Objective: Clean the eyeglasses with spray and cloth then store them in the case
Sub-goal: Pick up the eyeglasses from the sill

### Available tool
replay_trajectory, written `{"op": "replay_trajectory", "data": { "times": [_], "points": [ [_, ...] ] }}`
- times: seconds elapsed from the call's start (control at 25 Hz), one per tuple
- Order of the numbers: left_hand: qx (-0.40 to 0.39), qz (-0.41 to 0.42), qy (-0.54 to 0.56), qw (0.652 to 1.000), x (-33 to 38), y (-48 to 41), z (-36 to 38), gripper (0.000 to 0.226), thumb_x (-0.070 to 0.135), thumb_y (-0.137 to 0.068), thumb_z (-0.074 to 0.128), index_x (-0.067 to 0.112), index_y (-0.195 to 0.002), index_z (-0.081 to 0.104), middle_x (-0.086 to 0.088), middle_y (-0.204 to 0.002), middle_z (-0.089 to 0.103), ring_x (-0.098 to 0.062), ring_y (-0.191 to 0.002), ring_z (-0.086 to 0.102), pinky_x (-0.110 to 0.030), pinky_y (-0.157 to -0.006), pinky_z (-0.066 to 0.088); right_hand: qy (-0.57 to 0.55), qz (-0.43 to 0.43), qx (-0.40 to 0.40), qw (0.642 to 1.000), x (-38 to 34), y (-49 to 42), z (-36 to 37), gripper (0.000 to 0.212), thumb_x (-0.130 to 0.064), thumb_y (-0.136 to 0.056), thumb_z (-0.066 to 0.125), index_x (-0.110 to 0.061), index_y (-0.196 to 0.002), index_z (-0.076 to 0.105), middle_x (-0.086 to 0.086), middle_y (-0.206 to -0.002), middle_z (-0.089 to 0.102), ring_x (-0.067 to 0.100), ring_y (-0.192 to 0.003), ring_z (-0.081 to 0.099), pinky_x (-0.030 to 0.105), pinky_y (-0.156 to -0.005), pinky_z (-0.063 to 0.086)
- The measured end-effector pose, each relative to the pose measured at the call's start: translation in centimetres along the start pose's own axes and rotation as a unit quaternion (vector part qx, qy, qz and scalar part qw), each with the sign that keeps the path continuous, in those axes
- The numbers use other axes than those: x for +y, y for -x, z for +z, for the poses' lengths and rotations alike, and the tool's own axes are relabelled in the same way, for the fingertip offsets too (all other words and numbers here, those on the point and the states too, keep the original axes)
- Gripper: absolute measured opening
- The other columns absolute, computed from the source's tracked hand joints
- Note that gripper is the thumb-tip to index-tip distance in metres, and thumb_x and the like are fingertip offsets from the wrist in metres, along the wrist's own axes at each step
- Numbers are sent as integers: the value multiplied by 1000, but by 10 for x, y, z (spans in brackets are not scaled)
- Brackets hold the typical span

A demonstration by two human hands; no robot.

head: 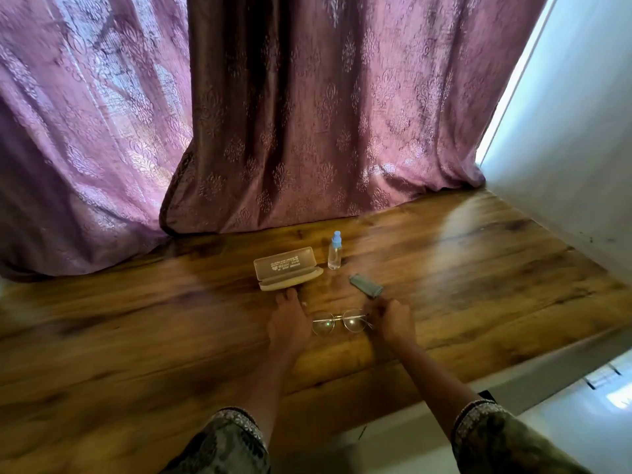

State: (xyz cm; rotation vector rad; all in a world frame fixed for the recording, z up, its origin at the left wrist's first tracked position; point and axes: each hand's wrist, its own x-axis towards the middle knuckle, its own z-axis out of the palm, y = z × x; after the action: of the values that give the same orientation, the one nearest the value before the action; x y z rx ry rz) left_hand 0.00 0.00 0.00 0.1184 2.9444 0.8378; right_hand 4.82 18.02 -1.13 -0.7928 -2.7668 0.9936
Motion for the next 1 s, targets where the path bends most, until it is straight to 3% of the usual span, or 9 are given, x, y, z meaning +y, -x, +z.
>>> {"op": "replay_trajectory", "data": {
  "times": [0.24, 0.56, 0.84, 1.0],
  "points": [
    [-37, -55, 35, 997, -4, -2, 12, 28, 22, -95, 39, 7, -111, 56, -16, -116, 60, -32, -106, 56, -38, -85, 45, -8, 14, -25, 1000, 2, 6, 0, 23, -10, -85, 59, -20, -101, 70, 13, -98, 72, 27, -92, 66, 36, -80, 53],
    [-47, -73, 83, 993, -5, -7, 19, 25, 15, -93, 46, 6, -104, 67, -16, -111, 66, -30, -104, 59, -32, -83, 45, -27, -1, -19, 999, 3, 7, 0, 20, -6, -83, 63, -6, -102, 70, 13, -106, 71, 27, -98, 65, 31, -86, 48],
    [-63, -172, 234, 955, -11, -10, 26, 18, 21, -89, 55, 14, -83, 71, -8, -91, 72, -25, -85, 64, -40, -83, 51, -86, 44, -16, 995, 3, 11, 1, 16, -12, -83, 65, -4, -95, 71, 11, -93, 71, 25, -87, 65, 24, -67, 42],
    [-36, -195, 266, 943, -9, 0, 28, 21, 30, -87, 60, 13, -79, 71, -11, -85, 73, -27, -80, 66, -38, -77, 52, -130, 80, -19, 988, 6, 11, 5, 19, -17, -84, 65, -1, -93, 71, 16, -88, 73, 24, -76, 67, 31, -62, 52]
  ]
}}
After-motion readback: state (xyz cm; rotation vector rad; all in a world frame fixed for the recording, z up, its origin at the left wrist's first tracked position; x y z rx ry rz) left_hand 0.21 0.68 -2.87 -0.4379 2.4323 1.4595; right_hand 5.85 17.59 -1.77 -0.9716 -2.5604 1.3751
